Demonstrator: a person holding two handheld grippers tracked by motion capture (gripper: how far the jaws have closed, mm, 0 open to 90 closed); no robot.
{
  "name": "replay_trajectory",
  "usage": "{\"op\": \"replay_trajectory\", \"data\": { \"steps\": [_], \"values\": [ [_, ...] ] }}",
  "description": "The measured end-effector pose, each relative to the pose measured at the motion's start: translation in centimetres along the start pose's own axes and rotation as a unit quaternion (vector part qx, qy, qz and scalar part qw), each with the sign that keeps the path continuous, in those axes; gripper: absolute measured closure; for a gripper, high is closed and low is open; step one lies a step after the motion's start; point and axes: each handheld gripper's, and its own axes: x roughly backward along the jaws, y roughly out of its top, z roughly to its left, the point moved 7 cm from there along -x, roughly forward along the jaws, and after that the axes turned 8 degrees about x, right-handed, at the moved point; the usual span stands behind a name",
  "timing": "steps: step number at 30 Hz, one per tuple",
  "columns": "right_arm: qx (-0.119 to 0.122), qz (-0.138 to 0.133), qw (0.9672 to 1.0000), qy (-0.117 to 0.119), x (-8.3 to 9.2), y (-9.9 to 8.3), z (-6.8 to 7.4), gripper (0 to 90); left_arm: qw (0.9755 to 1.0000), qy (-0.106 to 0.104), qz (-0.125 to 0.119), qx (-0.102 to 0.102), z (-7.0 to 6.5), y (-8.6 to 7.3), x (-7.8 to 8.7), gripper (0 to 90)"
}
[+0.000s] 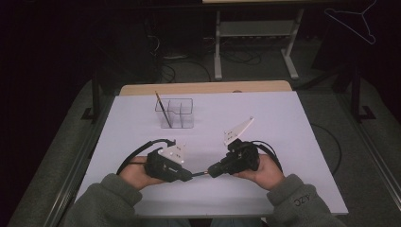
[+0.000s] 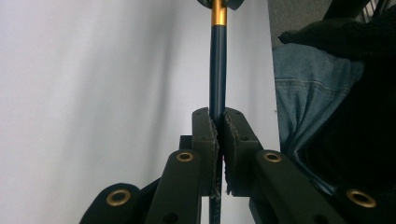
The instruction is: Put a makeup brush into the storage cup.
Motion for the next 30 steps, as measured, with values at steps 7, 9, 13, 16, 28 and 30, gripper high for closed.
{"op": "replay_trajectory", "data": {
  "steps": [7,9,13,16,28,30],
  "values": [
    [0.019,0.031,0.9993,0.0,-0.4,0.6,0.4,82.9,0.9999,-0.011,0.004,0.006,-0.4,0.6,-0.8,74.0],
    [0.027,0.042,0.9987,-0.002,-0.7,0.8,0.6,82.9,0.9999,-0.014,0.003,0.001,-0.6,0.9,-1.0,74.8],
    [0.042,0.063,0.9971,-0.006,-1.3,1.1,0.6,82.9,0.9998,-0.016,0.011,0.002,-0.7,1.2,-1.2,73.3],
    [0.047,0.074,0.9962,-0.006,-1.5,1.2,0.8,82.8,0.9997,-0.017,0.014,0.003,-0.8,1.3,-1.2,72.9],
    [0.044,0.035,0.9974,-0.046,-0.6,1.5,-0.1,57.8,0.9996,-0.003,-0.01,0.027,0.1,1.1,-0.4,83.4],
    [0.033,0.028,0.9975,-0.056,-0.2,1.3,-0.1,54.7,0.9994,0.006,-0.015,0.032,0.5,1.1,-0.2,83.4]
  ]
}}
